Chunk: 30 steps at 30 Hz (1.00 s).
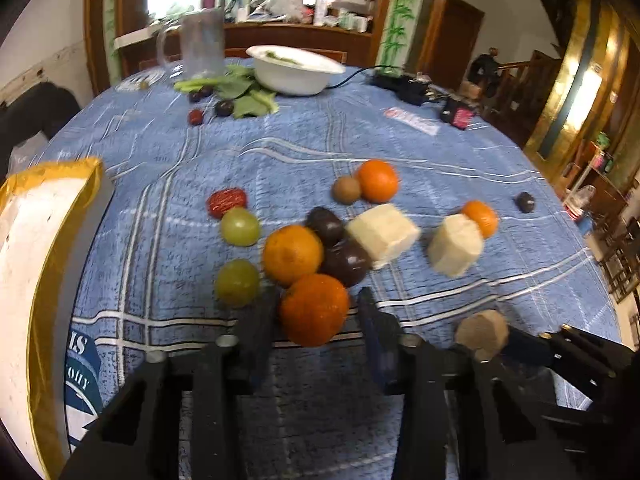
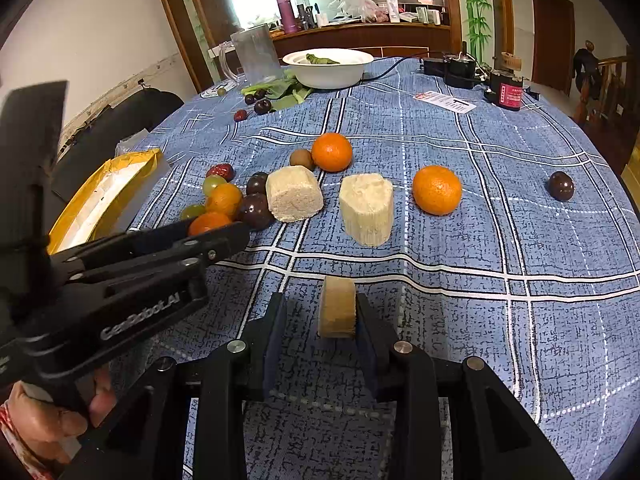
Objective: Organize fruits
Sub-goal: 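Grasp the small tan cube with the right tool while the left tool grasps a mandarin, then carry the mandarin and tan cube into the tray and open both tools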
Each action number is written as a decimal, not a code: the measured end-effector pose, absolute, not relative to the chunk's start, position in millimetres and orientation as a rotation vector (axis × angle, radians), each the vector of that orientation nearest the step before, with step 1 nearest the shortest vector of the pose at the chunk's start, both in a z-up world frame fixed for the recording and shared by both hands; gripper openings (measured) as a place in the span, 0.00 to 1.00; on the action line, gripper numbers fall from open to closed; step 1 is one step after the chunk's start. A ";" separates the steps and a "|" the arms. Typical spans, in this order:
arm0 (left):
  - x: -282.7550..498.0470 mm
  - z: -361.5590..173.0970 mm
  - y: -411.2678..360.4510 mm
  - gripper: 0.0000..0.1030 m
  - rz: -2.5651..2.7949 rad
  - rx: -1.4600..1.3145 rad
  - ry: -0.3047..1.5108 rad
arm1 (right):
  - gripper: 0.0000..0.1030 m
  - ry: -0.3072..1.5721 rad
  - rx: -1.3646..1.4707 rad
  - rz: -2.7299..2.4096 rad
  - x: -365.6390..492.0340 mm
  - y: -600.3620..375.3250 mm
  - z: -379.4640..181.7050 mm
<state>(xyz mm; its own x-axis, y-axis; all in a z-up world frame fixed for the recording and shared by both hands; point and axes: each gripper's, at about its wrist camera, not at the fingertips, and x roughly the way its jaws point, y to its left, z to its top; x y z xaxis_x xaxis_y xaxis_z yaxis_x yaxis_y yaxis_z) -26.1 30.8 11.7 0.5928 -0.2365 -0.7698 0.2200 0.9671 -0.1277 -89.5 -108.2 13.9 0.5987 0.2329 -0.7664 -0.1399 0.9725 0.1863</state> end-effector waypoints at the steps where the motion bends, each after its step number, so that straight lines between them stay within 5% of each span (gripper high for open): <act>1: -25.5 11.9 33.5 0.30 -0.273 -0.041 0.899 | 0.34 0.904 0.110 0.217 -89.6 -108.1 13.9; 6: -30.9 17.6 39.8 0.30 -0.285 -0.087 0.883 | 0.16 0.906 0.129 0.219 -89.4 -108.9 13.1; 21: -103.8 77.6 114.1 0.30 -0.147 -0.119 0.746 | 0.16 0.843 0.084 0.163 -102.1 -104.4 39.7; 30: -116.3 91.0 218.9 0.31 0.073 -0.211 0.685 | 0.17 0.800 0.068 0.385 -108.4 -8.8 95.8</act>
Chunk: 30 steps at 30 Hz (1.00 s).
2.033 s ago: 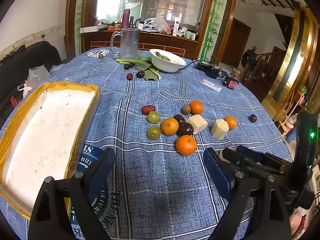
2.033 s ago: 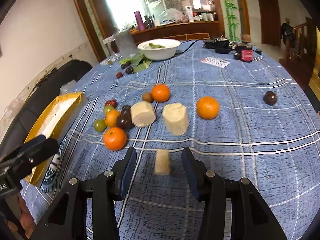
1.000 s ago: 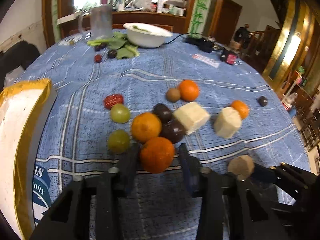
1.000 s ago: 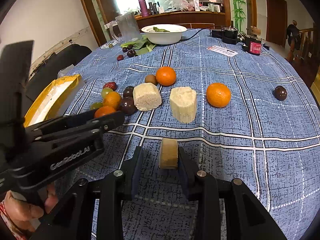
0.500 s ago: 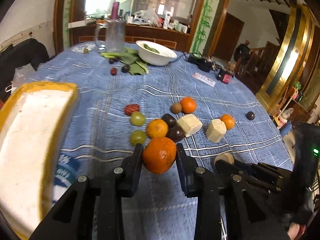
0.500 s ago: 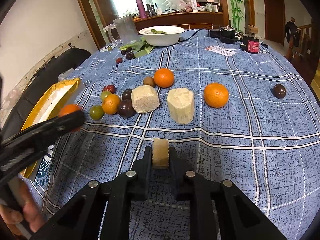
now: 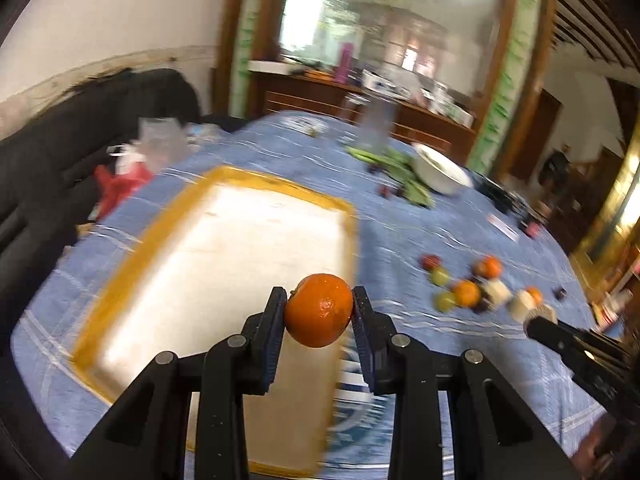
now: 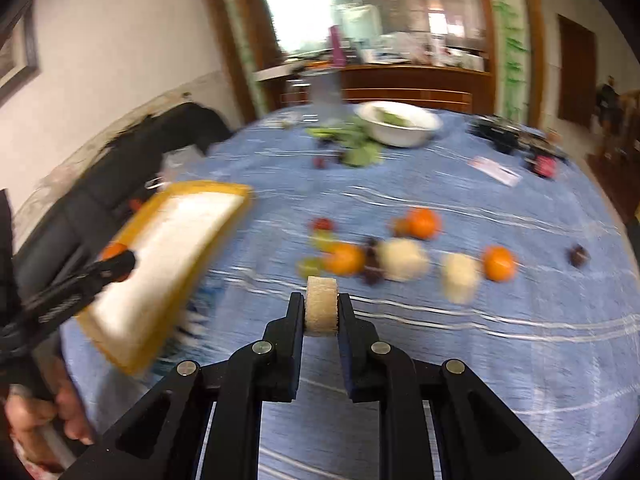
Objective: Organize fruits
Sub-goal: 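Carry the mandarin and tan cube into the tray and open both tools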
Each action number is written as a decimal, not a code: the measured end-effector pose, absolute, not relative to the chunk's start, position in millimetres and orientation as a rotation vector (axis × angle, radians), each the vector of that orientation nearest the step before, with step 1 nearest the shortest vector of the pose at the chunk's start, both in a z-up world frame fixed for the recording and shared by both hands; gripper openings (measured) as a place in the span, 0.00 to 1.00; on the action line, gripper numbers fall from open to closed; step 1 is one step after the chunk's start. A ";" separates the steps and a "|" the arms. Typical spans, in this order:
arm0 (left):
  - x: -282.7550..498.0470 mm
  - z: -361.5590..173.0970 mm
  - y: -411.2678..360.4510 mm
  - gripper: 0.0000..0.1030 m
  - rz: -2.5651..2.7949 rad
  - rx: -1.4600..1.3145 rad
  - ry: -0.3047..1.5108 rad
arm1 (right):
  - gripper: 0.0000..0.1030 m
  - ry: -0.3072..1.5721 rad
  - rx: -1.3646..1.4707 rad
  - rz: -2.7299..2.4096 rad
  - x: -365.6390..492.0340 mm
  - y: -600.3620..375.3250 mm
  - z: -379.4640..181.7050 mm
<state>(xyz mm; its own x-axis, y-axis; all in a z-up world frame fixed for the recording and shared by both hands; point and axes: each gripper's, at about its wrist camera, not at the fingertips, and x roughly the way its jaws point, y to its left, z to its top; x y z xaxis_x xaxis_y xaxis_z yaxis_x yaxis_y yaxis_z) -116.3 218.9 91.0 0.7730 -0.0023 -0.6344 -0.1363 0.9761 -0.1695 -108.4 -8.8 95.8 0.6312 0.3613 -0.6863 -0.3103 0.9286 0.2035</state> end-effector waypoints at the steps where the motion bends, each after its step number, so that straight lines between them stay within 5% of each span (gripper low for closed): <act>1: -118.0 91.4 228.2 0.31 0.098 -0.210 0.674 | 0.17 0.804 0.066 0.417 -106.7 5.9 97.1; 12: -112.5 75.8 299.8 0.31 0.214 -0.234 0.681 | 0.17 0.886 0.004 0.670 -87.2 153.0 69.9; 22: -113.7 67.0 317.4 0.32 0.240 -0.254 0.699 | 0.18 0.926 -0.050 0.682 -82.8 187.0 44.7; 26: -119.5 72.8 313.7 0.59 0.239 -0.254 0.679 | 0.20 0.917 -0.050 0.682 -87.9 184.8 46.9; 30: -129.4 84.7 304.4 0.67 0.242 -0.233 0.647 | 0.24 0.897 -0.050 0.673 -95.9 177.9 54.3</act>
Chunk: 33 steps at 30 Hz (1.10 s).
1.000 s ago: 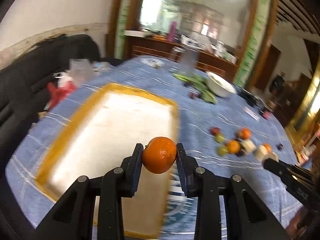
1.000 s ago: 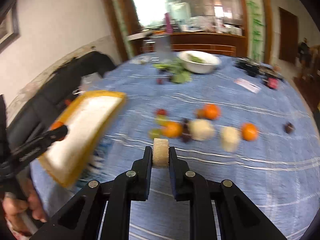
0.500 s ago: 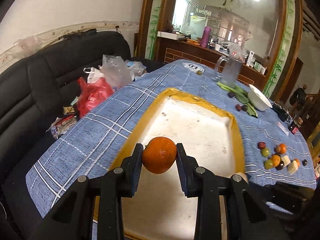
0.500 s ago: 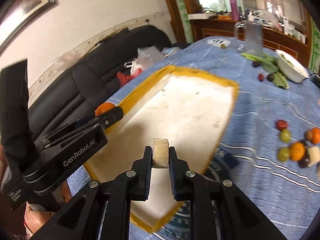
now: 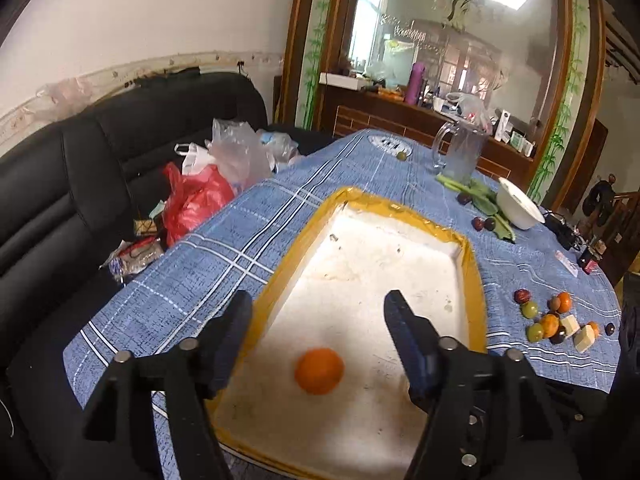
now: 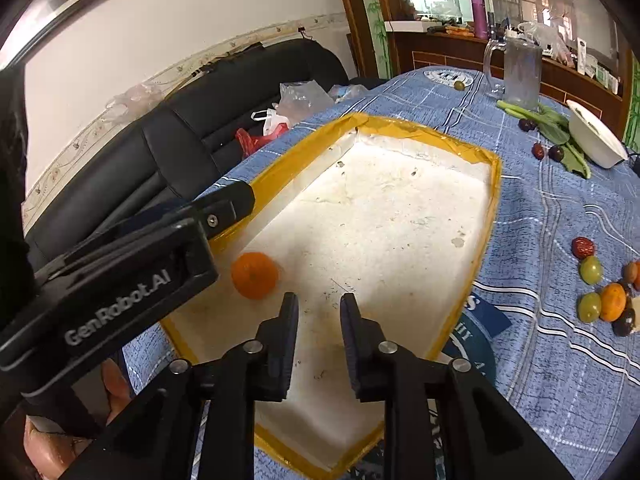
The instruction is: Organize fruits
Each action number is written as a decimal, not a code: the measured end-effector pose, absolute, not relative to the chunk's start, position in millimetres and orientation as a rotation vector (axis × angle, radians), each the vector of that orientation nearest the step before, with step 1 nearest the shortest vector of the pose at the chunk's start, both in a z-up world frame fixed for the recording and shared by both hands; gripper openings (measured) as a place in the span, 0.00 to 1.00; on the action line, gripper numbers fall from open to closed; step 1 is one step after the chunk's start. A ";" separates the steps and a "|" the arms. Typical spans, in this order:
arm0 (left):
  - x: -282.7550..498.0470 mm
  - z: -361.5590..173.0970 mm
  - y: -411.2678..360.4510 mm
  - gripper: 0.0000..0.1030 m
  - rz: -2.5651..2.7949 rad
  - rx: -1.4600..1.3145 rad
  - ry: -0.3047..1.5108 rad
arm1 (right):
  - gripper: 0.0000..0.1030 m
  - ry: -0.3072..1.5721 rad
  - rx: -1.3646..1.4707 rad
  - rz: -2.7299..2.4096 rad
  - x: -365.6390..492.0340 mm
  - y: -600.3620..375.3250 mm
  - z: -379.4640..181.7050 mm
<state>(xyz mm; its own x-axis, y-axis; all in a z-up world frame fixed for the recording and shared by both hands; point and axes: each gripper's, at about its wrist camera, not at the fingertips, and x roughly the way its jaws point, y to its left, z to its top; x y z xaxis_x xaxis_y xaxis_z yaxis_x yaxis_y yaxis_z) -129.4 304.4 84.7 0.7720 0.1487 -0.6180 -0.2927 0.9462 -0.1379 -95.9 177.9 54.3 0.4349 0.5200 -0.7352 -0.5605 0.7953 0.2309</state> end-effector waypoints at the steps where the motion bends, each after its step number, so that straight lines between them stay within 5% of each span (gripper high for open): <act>1: -132.1 87.5 302.1 0.68 0.237 -0.231 0.641 | 0.24 0.893 -0.047 0.672 -98.0 175.5 56.2; 8: -148.8 106.1 284.0 0.74 0.212 -0.224 0.609 | 0.25 0.846 -0.019 0.640 -119.0 141.6 73.6; 22: -157.3 144.3 229.2 0.83 0.042 -0.229 0.569 | 0.48 0.679 0.116 0.269 -121.5 -65.3 125.7; 33: -86.5 99.9 125.1 0.83 -0.196 -0.154 0.761 | 0.47 0.809 0.338 0.086 -57.9 -185.8 78.7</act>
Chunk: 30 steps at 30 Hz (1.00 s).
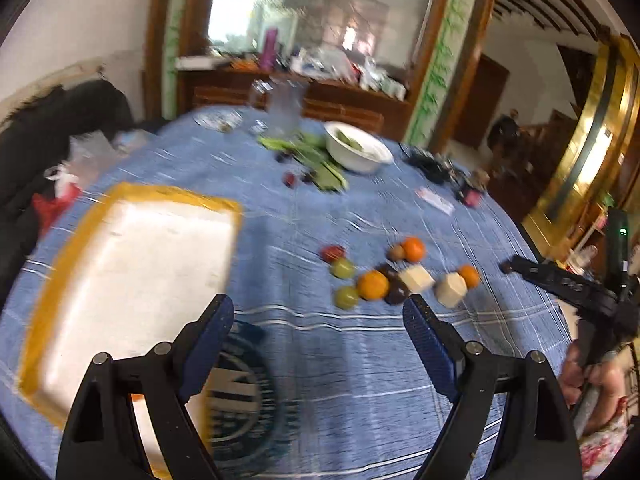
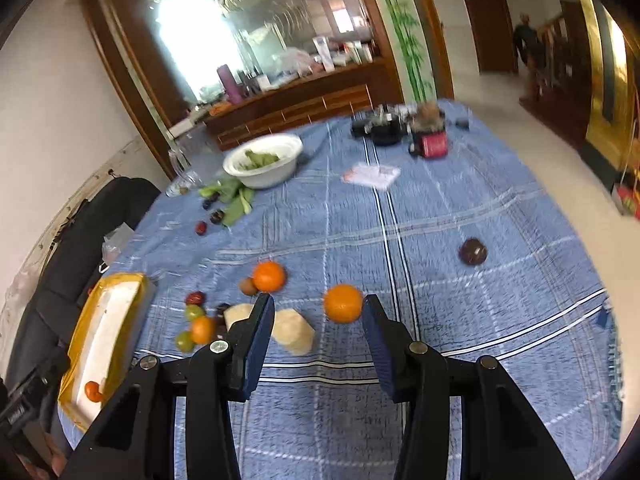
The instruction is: Organize fruits
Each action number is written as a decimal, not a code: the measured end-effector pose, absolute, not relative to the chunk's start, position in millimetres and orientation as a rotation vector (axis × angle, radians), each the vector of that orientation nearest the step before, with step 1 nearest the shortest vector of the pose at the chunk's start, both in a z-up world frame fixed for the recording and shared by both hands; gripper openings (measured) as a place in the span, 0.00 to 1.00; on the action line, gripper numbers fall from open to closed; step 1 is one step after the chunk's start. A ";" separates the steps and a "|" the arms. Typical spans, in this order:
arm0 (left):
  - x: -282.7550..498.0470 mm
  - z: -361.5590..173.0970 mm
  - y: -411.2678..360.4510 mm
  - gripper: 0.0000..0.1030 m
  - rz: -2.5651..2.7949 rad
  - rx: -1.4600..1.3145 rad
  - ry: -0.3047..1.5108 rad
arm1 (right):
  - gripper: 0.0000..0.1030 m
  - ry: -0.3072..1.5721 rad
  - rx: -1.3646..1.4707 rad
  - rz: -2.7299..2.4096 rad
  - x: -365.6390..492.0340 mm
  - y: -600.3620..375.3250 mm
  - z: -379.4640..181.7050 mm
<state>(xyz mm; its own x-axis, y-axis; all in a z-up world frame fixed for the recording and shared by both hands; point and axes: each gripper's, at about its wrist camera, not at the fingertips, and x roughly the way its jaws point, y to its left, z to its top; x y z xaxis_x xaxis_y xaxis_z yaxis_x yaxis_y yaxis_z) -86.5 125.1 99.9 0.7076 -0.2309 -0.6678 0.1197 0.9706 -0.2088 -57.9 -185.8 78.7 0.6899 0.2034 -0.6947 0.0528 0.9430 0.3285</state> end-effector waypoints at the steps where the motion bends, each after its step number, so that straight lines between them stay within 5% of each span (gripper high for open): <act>1: -79.8 94.5 120.1 0.83 -0.196 -0.157 0.779 | 0.47 0.826 0.340 0.097 -54.5 -183.1 73.2; 18: -27.0 58.5 136.9 0.83 -0.179 -0.311 0.876 | 0.43 0.907 0.085 0.154 -14.7 -124.7 26.5; 21: -18.1 50.4 126.3 0.83 -0.190 -0.311 0.897 | 0.34 0.889 0.080 0.140 -15.7 -126.2 26.3; 25: -11.5 44.0 102.5 0.83 -0.227 -0.268 0.910 | 0.34 0.884 0.094 0.147 -16.0 -127.3 26.2; 27: -10.9 45.6 89.3 0.77 -0.256 -0.216 0.889 | 0.34 0.884 0.102 0.153 -17.1 -128.7 26.2; 30: -8.3 45.2 64.4 0.55 -0.283 -0.075 0.844 | 0.34 0.888 0.134 0.177 -19.4 -133.2 26.1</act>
